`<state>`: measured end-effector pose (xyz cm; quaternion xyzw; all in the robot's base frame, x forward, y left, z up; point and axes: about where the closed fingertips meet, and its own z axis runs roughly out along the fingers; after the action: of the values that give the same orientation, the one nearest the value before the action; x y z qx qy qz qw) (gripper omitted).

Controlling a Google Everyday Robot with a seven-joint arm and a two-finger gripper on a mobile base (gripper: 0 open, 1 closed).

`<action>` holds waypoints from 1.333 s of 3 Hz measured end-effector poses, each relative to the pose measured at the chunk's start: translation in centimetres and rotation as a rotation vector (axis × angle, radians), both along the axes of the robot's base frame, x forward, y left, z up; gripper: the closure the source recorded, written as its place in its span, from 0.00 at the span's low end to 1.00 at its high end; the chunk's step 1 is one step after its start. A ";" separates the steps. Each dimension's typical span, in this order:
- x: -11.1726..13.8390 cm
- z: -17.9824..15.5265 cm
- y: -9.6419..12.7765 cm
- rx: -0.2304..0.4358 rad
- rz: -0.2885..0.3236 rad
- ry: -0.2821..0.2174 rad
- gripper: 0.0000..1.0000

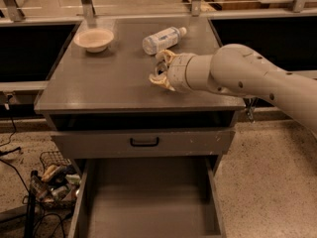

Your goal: Pick pepsi can from middle drawer and place on counter

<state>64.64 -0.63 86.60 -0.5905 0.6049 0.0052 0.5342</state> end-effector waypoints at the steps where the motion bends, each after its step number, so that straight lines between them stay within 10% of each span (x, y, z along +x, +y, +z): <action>1: -0.6 -0.4 0.3 0.013 -0.006 0.006 1.00; 4: -1.8 -1.0 1.0 0.041 -0.017 0.035 1.00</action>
Offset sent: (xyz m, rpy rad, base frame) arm -0.0483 0.0258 -0.0801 0.0493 0.1096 -0.0157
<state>62.84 0.37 85.61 -0.5742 0.6188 0.0232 0.5355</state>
